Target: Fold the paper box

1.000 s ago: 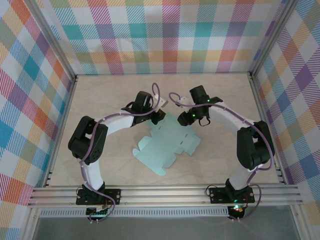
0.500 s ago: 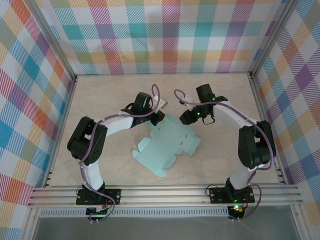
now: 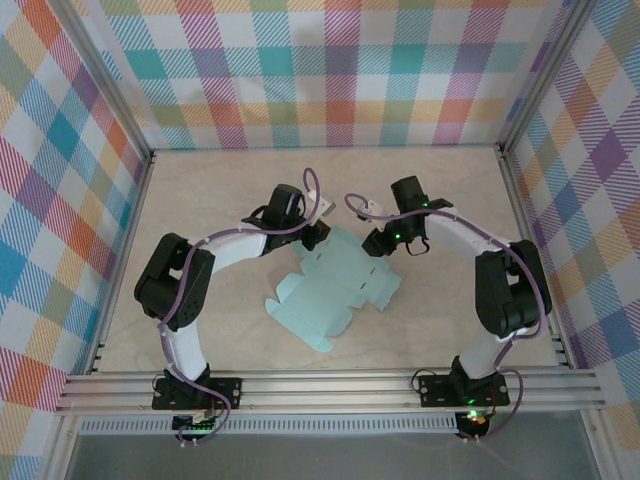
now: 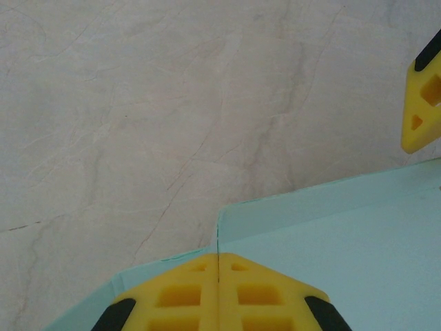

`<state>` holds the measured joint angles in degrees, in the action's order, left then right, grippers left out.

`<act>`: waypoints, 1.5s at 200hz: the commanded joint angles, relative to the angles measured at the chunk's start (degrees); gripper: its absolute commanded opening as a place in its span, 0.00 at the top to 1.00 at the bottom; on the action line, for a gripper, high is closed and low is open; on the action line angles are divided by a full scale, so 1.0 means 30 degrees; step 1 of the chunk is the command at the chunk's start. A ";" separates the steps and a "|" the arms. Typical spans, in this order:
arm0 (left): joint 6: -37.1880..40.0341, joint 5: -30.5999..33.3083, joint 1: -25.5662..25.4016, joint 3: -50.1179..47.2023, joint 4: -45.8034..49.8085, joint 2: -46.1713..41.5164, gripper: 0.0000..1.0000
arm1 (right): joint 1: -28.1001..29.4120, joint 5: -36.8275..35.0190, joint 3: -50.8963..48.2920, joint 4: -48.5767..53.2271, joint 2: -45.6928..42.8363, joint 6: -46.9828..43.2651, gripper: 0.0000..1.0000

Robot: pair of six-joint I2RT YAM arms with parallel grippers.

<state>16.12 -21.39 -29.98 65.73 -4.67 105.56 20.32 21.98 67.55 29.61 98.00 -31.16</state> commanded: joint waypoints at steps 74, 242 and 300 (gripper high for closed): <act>0.0172 -0.0270 -0.0173 -0.0334 -0.0203 -0.0793 1.00 | 0.0073 0.0585 0.0219 0.0846 0.0450 -0.0996 0.87; -0.2495 0.2553 -0.0020 -0.2195 -0.2264 -0.3998 0.50 | 0.0749 -0.3508 -0.0225 -0.0171 -0.1088 0.0022 1.00; -0.4588 0.5433 0.1630 -0.4832 -0.2986 -0.7523 0.46 | 0.2234 -0.7095 -0.1518 -0.1398 -0.2654 0.0031 1.00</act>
<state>7.14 -8.25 -28.56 53.76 -11.05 84.99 24.53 7.81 64.88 28.05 92.53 -31.03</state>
